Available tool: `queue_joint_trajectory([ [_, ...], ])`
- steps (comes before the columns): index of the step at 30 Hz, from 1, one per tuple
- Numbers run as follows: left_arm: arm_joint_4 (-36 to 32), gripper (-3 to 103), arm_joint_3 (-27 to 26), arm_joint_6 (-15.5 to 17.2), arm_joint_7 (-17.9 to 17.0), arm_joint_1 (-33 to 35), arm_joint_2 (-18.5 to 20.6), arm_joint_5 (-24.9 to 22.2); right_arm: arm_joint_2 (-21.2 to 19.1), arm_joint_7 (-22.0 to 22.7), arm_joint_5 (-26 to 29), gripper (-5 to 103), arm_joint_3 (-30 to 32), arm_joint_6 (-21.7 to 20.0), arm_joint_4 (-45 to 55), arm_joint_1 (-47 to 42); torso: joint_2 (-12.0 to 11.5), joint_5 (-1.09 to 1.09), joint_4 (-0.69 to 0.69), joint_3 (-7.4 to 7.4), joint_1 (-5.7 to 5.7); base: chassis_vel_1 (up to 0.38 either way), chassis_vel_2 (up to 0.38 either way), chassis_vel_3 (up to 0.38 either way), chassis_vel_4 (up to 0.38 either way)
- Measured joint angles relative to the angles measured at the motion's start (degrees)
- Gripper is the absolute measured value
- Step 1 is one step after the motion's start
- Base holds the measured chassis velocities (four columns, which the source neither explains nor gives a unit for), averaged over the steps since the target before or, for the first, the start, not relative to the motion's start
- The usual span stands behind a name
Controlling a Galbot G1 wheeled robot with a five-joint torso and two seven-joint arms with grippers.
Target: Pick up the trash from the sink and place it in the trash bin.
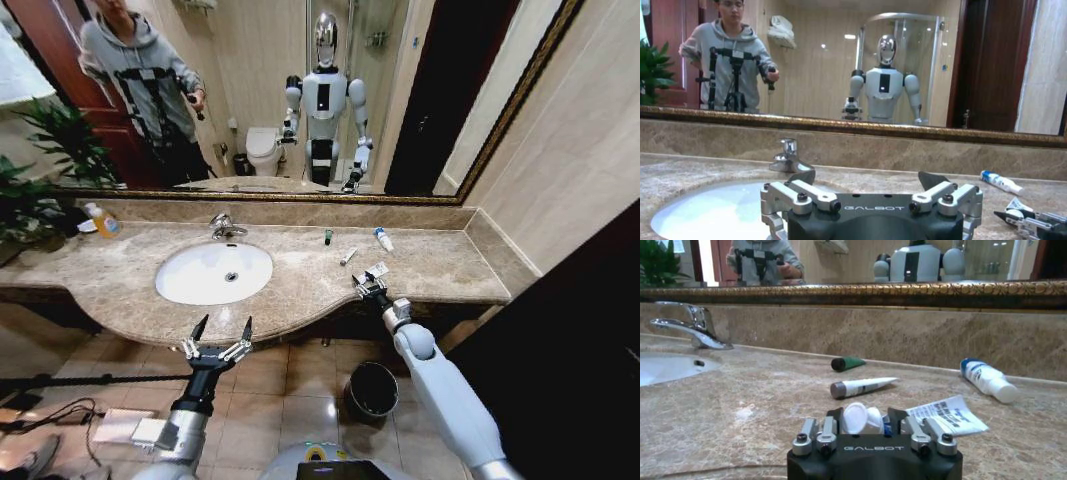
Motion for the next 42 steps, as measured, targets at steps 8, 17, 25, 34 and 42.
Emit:
queue_joint_trajectory([
  [8,0.00,100,0.00,0.00,0.00,0.00,0.00,0.00,-0.39,-0.24,-0.04,31,1.30,0.18,2.70,-1.61,0.00,0.00,0.00,0.00,0.00,0.000,0.000,0.000,0.000],
  [17,0.00,100,0.00,0.00,0.00,0.00,0.00,0.00,-1.57,-0.08,0.69,31,5.43,0.13,9.91,-6.29,0.00,0.00,0.00,0.00,0.00,0.000,0.000,0.000,0.000],
  [25,0.00,100,0.00,0.00,0.01,0.00,0.01,0.00,-0.33,2.15,0.45,31,10.78,1.70,22.30,-17.82,0.01,0.00,0.00,0.00,0.00,0.000,0.000,0.000,0.000],
  [34,0.01,100,0.00,0.00,0.01,0.00,0.00,0.00,5.23,2.18,-0.45,31,15.25,7.06,29.04,-33.92,0.01,-0.01,0.00,-0.01,0.00,0.000,0.000,0.000,0.000],
  [42,0.00,100,0.00,0.00,0.00,0.00,0.00,0.00,9.89,1.85,-0.69,31,14.76,12.97,29.01,-47.65,0.01,-0.02,-0.01,-0.01,-0.01,0.000,0.000,0.000,0.000],
])
